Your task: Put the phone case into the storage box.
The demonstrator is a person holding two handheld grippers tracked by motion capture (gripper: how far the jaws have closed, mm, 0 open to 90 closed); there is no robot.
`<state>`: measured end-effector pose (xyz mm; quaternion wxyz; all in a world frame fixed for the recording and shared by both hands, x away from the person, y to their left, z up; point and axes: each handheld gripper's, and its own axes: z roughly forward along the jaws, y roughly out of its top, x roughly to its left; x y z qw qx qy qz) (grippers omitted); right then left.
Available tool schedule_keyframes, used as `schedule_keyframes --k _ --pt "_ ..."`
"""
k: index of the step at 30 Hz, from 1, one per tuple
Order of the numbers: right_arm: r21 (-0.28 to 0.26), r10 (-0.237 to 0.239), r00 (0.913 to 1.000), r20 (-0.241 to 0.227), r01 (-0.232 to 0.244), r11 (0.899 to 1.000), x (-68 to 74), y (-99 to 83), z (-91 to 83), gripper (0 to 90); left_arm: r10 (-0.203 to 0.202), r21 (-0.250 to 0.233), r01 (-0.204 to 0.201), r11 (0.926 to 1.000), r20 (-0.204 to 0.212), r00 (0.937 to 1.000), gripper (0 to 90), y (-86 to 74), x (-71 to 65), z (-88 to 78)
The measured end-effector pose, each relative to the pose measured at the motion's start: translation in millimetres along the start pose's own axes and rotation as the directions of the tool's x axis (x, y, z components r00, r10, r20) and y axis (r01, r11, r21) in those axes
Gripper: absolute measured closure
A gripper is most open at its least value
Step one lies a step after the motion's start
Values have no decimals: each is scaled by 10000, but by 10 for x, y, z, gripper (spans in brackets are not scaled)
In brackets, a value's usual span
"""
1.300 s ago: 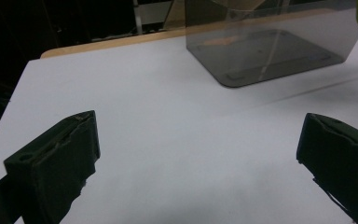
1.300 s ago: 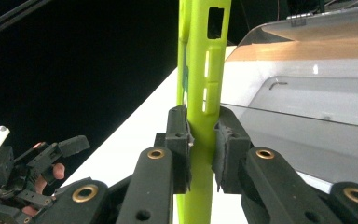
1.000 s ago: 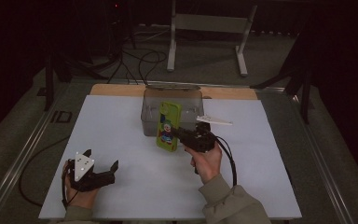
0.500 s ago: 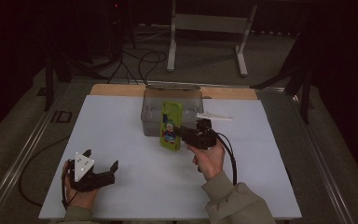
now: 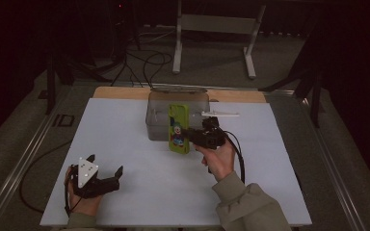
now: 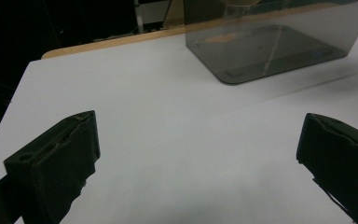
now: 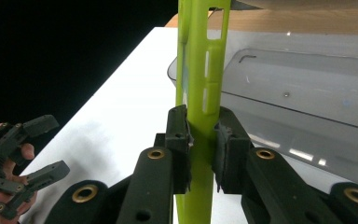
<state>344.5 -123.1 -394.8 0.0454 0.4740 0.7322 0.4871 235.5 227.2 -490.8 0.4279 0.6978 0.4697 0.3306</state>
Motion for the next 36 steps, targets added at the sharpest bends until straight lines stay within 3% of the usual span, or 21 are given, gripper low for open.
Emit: schedule_keyframes --k 30,36 --pt "1187 -394 9928 1130 258 9926 -27 327 30 782 53 53 -54 10000 71 10000 3 -6 -23 17" --pt "1476 -71 9925 1218 -110 9890 -82 387 53 782 54 61 -55 10000 70 10000 3 -6 -18 17"
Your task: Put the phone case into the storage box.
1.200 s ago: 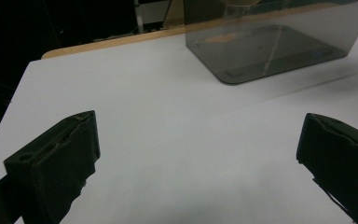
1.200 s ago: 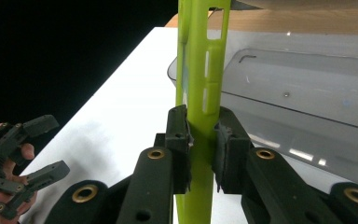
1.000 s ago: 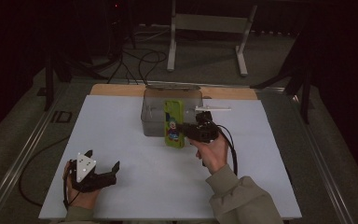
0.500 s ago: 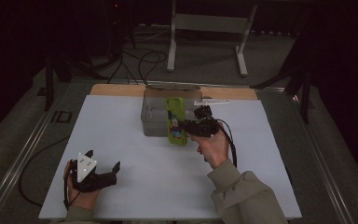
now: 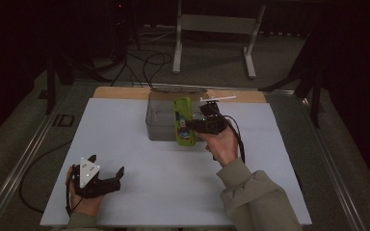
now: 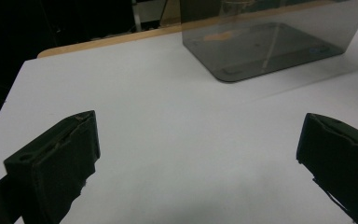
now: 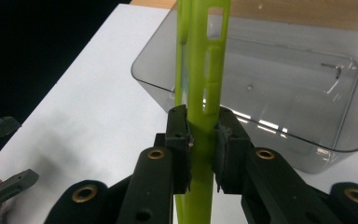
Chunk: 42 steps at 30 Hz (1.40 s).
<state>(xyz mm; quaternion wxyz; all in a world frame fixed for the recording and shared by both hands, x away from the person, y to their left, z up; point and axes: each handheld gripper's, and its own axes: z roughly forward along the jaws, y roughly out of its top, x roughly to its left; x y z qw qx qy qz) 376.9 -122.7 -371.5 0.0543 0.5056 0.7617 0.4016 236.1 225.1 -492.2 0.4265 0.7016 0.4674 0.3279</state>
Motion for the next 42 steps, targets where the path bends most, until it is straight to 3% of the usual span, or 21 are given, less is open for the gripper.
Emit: schedule_keyframes --k 21,42 --pt "630 593 9973 431 -620 9961 -141 202 22 782 10 -20 -10 10000 -11 10000 3 2 -2 -4" --pt "1018 556 9942 920 -650 9927 -226 370 33 782 10 -33 -10 10000 17 10000 3 3 -5 -2"
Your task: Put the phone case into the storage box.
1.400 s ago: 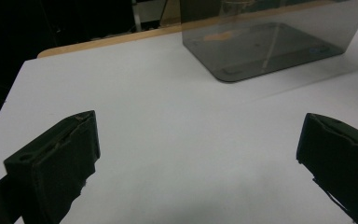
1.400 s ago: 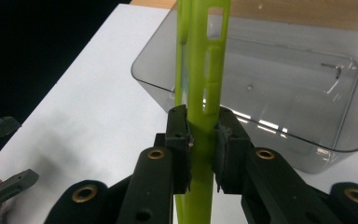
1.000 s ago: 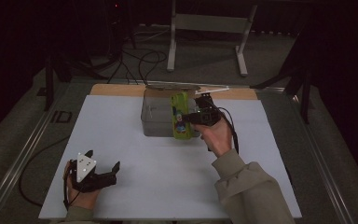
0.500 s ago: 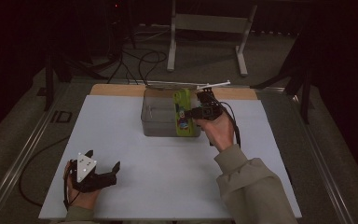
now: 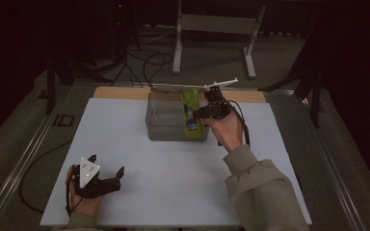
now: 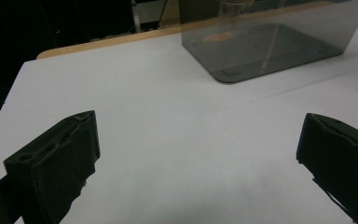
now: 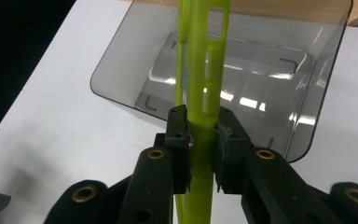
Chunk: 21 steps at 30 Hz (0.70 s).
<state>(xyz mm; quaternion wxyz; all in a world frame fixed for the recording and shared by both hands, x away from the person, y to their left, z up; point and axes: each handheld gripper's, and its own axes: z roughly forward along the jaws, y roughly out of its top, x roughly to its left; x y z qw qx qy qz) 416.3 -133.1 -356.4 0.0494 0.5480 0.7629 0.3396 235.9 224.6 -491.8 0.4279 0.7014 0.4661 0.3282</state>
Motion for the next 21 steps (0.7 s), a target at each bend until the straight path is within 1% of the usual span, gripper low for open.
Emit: schedule_keyframes --k 7,15,21 --pt "87 27 9999 99 -28 10000 -13 40 -1 782 -5 -6 5 10000 -3 10000 3 0 1 -1" --pt "158 -20 10000 74 19 9999 -16 95 -10 782 -9 -15 9 10000 3 10000 3 1 0 -1" --pt "198 51 9999 98 -53 9998 -24 157 -6 782 -17 -39 17 10000 10 10000 3 1 0 -3"
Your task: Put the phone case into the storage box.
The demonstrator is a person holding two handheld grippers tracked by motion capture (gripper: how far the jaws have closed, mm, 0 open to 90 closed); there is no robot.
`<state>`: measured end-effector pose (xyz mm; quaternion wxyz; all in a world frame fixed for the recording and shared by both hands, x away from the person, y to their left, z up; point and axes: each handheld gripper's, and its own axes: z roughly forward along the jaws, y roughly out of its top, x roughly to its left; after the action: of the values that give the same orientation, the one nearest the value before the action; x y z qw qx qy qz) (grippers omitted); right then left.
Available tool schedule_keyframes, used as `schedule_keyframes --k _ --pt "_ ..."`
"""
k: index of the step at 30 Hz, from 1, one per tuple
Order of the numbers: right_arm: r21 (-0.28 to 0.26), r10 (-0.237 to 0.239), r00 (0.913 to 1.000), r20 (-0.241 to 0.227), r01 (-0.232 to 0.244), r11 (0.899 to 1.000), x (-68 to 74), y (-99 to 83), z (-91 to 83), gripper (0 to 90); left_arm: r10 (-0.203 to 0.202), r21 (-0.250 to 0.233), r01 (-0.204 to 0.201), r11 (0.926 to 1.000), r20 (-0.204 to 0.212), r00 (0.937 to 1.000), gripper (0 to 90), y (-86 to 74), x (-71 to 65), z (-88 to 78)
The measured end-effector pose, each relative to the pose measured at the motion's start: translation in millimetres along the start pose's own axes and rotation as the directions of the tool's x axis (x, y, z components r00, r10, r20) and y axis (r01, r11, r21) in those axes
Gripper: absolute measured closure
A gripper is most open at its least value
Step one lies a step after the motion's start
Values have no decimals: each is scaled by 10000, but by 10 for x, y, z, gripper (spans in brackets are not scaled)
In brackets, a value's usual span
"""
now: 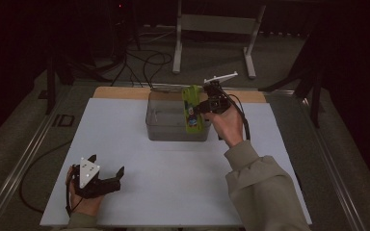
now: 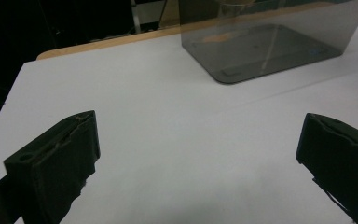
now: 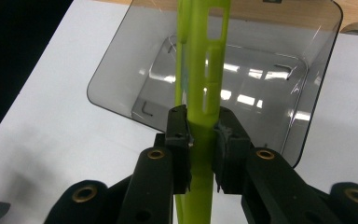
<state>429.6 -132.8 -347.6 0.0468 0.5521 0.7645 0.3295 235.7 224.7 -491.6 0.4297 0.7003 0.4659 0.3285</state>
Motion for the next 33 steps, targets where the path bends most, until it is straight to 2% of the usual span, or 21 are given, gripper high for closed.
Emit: schedule_keyframes --k 13,23,33 --pt "20 280 9995 160 -280 9996 -38 114 -26 781 96 12 -96 10000 18 10000 3 4 -8 4" --pt "52 453 9979 465 -456 9989 -72 230 -51 781 126 -1 -126 9999 31 9999 3 4 -16 10" --pt "75 776 9948 653 -783 9969 -165 327 -51 781 179 26 -179 9998 46 9998 3 3 -20 11"
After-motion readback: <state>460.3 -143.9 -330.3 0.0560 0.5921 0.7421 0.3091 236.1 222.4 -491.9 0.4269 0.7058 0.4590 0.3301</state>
